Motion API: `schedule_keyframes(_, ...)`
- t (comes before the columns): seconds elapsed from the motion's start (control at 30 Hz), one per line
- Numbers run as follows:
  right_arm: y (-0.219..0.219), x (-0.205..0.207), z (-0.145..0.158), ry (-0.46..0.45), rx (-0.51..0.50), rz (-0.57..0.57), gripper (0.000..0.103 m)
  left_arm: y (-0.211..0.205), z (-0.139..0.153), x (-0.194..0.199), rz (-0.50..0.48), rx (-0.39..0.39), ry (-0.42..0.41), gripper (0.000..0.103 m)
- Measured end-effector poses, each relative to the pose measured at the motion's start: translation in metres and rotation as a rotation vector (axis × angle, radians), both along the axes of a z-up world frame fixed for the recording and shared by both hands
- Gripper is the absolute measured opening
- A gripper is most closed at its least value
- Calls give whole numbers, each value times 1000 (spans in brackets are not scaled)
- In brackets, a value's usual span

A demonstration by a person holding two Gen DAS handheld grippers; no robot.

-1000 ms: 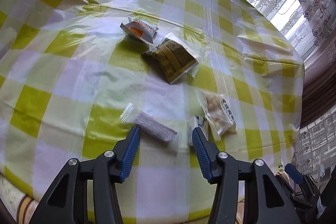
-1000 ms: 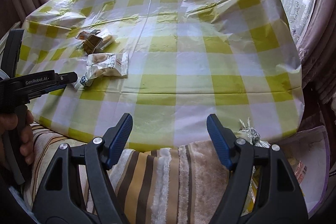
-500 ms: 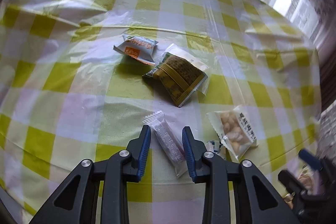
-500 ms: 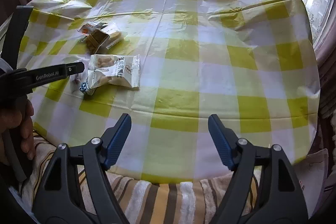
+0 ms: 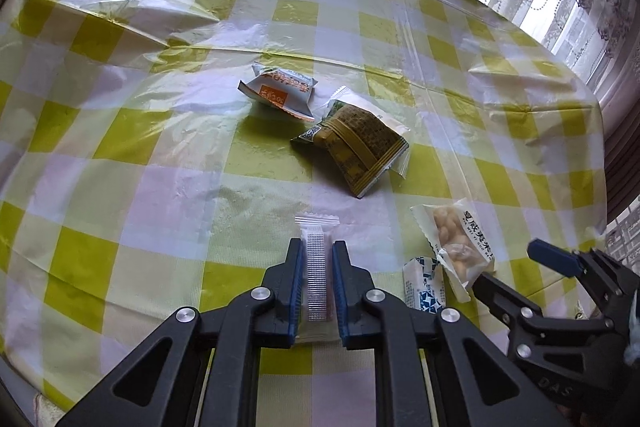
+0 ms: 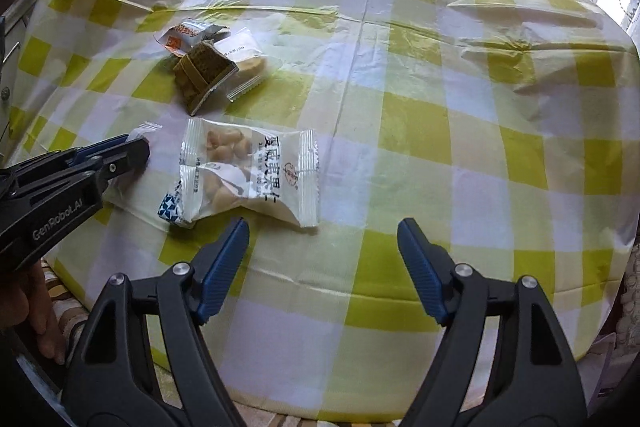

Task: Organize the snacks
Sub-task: 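Grasp the clear stick pack with the left tool while the right tool grasps the white peanut packet, then carry the stick pack and peanut packet toward the white box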

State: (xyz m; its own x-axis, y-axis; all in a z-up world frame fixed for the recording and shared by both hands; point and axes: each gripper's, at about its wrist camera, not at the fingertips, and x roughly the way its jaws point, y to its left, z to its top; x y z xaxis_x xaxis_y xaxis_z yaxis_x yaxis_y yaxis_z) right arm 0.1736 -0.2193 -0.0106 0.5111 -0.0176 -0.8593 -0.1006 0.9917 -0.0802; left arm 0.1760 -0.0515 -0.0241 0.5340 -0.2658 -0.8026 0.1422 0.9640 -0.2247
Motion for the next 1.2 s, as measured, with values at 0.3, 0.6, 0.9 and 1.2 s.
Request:
schedule_keyframes(0.3,36,39,-1,-31,-164,165,83,11,-2,1,11,-79,-1,15)
schedule_keyframes(0.6,42,66,-9,15,-46,241,82,25,-4,6,47,-138,-4,14)
schedule_keyframes(0.9,33,53,-10,-26,77,202,51,30,-4,7,70,-156,-10,14)
schedule_keyframes(1.2,2,31,3,-103,105,62,48,24,8,-2,62,-119,-76,14)
